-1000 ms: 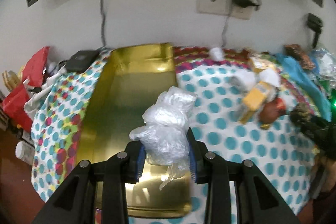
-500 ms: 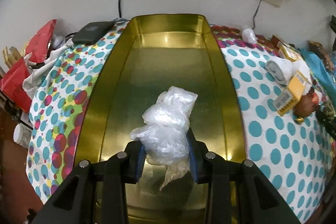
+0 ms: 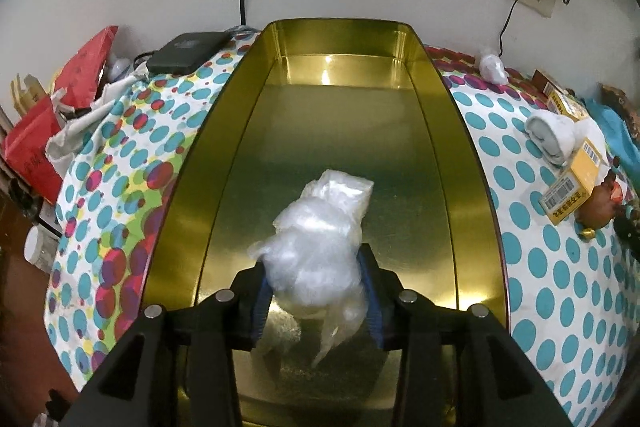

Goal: Organize objects
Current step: 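Carry the plastic bag into the gold tray and open the left tool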

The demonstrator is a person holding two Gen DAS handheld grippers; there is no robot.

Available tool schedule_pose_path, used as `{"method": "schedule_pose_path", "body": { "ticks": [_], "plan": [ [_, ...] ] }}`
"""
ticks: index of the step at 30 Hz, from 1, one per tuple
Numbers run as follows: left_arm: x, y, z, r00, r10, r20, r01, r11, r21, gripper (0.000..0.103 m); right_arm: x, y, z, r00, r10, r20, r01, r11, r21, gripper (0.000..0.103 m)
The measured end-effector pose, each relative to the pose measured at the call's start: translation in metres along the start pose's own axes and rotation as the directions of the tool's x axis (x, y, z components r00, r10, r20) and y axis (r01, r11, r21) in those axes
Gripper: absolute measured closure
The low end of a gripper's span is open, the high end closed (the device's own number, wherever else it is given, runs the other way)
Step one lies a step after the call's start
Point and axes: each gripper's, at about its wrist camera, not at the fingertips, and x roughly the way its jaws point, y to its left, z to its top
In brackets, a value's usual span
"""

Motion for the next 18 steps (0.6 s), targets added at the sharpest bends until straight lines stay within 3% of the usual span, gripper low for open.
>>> {"method": "schedule_pose_path", "body": {
  "ticks": [10, 18],
  "plan": [
    [-0.006, -0.003, -0.002, 0.999, 0.035, 0.038, -0.036, 0.999, 0.01, 0.047, 0.001, 0.001, 0.0, 1.0, -0.002, 0.0, 0.002, 1.0, -0.001, 0.052],
    [-0.019, -0.011, -0.001, 0.997, 0.043, 0.064, -0.044, 0.999, 0.021, 0.045, 0.001, 0.001, 0.0, 1.0, -0.002, -0.001, 0.002, 1.0, -0.001, 0.052]
  ]
}}
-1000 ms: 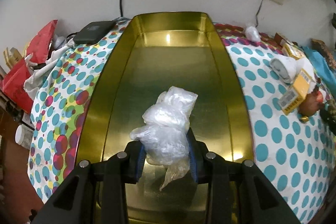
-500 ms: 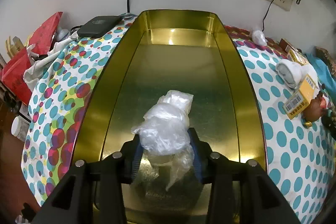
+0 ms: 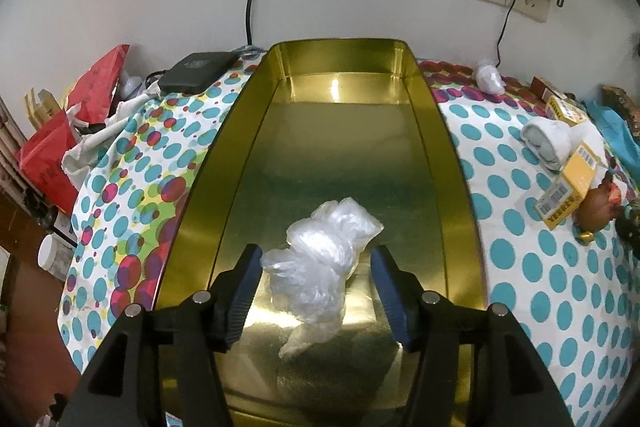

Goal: Organize objects
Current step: 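Carry the plastic bag into the gold tray and open the left tool, then carry the rope ball into the gold tray and release it with the right tool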

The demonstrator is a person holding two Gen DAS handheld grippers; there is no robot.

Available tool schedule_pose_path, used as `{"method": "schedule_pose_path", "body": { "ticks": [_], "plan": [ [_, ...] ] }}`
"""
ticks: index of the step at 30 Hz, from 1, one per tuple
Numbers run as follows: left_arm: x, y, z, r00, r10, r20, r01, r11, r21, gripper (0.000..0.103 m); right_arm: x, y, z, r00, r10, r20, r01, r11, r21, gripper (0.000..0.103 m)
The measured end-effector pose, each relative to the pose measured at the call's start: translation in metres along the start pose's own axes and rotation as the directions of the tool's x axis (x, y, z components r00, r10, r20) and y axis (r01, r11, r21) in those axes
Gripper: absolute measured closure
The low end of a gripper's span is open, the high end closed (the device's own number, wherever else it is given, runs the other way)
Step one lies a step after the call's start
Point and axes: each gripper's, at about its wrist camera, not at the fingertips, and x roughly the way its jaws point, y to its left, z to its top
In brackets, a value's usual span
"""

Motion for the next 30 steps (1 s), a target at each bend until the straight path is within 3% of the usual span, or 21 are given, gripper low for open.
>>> {"method": "schedule_pose_path", "body": {
  "ticks": [17, 30],
  "plan": [
    [-0.072, -0.007, 0.001, 0.997, -0.057, 0.053, 0.054, 0.997, 0.048, 0.04, -0.001, 0.001, 0.0, 1.0, 0.001, 0.0, -0.001, 1.0, 0.001, 0.053],
    [-0.081, 0.005, -0.009, 0.996, -0.064, 0.056, 0.062, 0.997, 0.043, 0.038, -0.015, -0.005, 0.003, 0.998, 0.0, 0.066, -0.001, 1.0, 0.013, 0.053]
  ]
}}
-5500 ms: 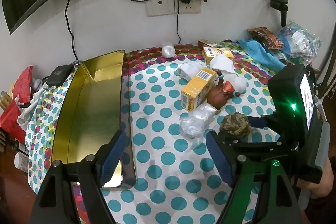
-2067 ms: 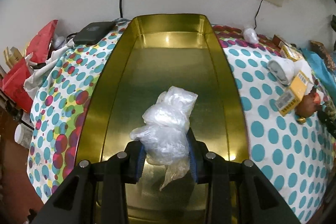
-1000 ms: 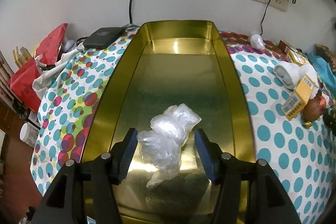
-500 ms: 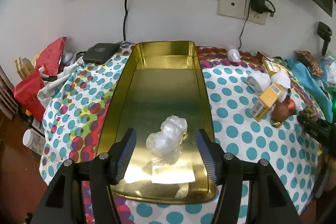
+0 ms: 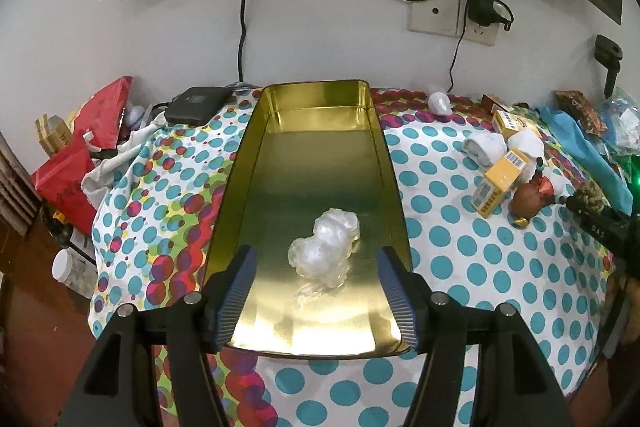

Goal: Organize objects
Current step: 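Carry the rope ball into the gold tray and release it with the right tool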

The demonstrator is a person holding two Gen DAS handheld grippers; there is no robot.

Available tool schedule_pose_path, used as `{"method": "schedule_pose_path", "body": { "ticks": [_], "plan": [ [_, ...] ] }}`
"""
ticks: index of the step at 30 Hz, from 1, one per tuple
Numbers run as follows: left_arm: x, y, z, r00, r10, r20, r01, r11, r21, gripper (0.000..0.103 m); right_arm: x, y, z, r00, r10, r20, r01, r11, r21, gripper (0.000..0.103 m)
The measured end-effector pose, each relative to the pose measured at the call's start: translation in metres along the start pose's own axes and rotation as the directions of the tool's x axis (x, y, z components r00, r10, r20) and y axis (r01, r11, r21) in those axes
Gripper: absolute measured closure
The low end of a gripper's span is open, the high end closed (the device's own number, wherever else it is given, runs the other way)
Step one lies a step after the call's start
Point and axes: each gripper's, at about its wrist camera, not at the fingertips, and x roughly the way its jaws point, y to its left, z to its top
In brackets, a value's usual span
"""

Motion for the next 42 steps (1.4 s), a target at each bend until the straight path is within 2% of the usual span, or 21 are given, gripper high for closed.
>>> {"method": "schedule_pose_path", "body": {
  "ticks": [5, 9, 14, 19, 23, 25, 31, 38, 42],
  "plan": [
    [0.001, 0.004, -0.005, 1.0, -0.013, -0.008, 0.013, 1.0, -0.022, 0.038, -0.024, 0.018, 0.022, 0.997, 0.044, 0.058, -0.042, 0.998, -0.046, 0.053],
    [-0.001, 0.005, -0.006, 1.0, -0.011, -0.01, 0.011, 1.0, -0.022, 0.038, -0.044, 0.056, 0.049, 0.983, 0.157, 0.093, -0.146, 0.982, -0.121, 0.053],
    [-0.008, 0.01, -0.006, 1.0, 0.005, 0.011, -0.005, 1.0, -0.017, 0.038, -0.059, 0.126, 0.075, 0.942, 0.326, 0.08, -0.298, 0.922, -0.248, 0.053],
    [-0.01, 0.023, -0.006, 1.0, 0.025, 0.013, -0.025, 0.999, -0.032, 0.038, -0.049, 0.198, 0.085, 0.91, 0.414, -0.006, -0.387, 0.845, -0.368, 0.053],
    [-0.01, 0.035, -0.01, 0.999, 0.036, 0.008, -0.035, 0.998, -0.054, 0.038, -0.035, 0.242, 0.08, 0.905, 0.422, -0.059, -0.403, 0.805, -0.435, 0.053],
    [-0.009, 0.04, -0.011, 0.999, 0.04, 0.008, -0.039, 0.997, -0.068, 0.038, -0.023, 0.259, 0.078, 0.899, 0.426, -0.099, -0.424, 0.795, -0.435, 0.053],
    [-0.008, 0.05, -0.013, 0.999, 0.043, 0.009, -0.042, 0.996, -0.081, 0.038, 0.01, 0.301, 0.069, 0.903, 0.384, -0.194, -0.429, 0.771, -0.471, 0.053],
    [0.001, 0.06, -0.015, 0.999, 0.033, -0.011, -0.034, 0.994, -0.104, 0.038, 0.034, 0.321, 0.062, 0.903, 0.34, -0.262, -0.428, 0.761, -0.488, 0.053],
    [0.005, 0.06, -0.014, 0.999, 0.031, -0.021, -0.033, 0.994, -0.103, 0.038, 0.04, 0.323, 0.058, 0.904, 0.329, -0.272, -0.425, 0.76, -0.492, 0.053]
  ]
}}
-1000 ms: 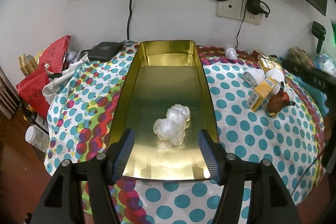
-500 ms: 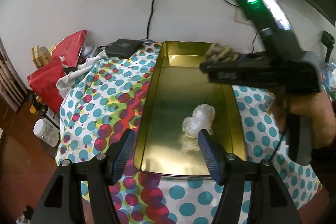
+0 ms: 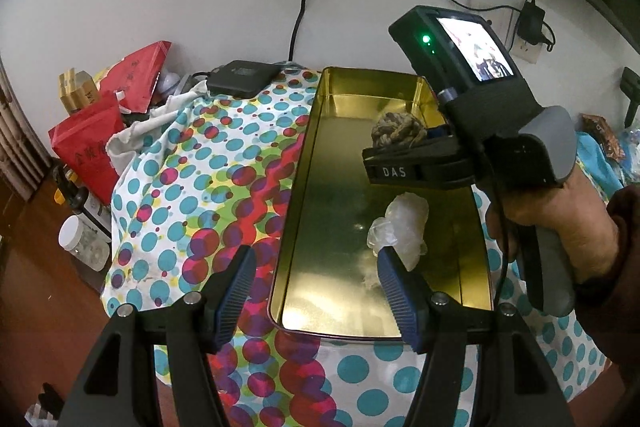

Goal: Organize objects
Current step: 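Carry the rope ball into the gold tray and release it with the right tool, then move the right tool to the rolled white sock and grasp it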

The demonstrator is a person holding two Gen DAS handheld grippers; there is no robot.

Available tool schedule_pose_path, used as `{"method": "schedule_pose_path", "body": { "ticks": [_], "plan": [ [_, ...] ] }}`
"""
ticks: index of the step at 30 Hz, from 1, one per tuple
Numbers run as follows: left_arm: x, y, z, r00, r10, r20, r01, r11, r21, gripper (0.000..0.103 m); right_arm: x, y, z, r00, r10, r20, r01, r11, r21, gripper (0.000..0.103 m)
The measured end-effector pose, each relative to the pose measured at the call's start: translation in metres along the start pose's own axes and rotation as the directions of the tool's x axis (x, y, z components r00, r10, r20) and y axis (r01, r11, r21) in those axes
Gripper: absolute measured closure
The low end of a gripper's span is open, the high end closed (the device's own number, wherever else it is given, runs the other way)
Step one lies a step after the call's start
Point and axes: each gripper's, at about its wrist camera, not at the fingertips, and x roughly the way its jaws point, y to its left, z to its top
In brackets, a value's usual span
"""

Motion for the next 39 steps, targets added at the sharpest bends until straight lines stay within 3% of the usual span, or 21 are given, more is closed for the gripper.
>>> {"method": "schedule_pose_path", "body": {
  "ticks": [14, 24, 33, 39],
  "plan": [
    [0.004, -0.008, 0.0, 1.0, -0.008, -0.007, 0.008, 1.0, 0.017, 0.038, -0.002, -0.003, -0.002, 1.0, 0.004, 0.02, -0.004, 1.0, 0.001, 0.046],
    [0.002, -0.017, -0.001, 1.0, -0.017, -0.001, 0.017, 1.0, 0.023, 0.038, -0.035, -0.014, -0.011, 0.993, -0.003, 0.122, 0.0, 1.0, 0.028, 0.037],
    [0.004, -0.049, -0.002, 0.998, -0.059, -0.005, 0.06, 0.996, 0.071, 0.038, -0.099, -0.037, -0.054, 0.965, -0.072, 0.252, 0.063, 0.997, 0.046, 0.035],
    [0.006, -0.08, -0.006, 0.997, -0.08, -0.022, 0.082, 0.989, 0.126, 0.038, -0.131, -0.077, -0.101, 0.944, -0.163, 0.288, 0.124, 0.981, 0.148, 0.033]
  ]
}}
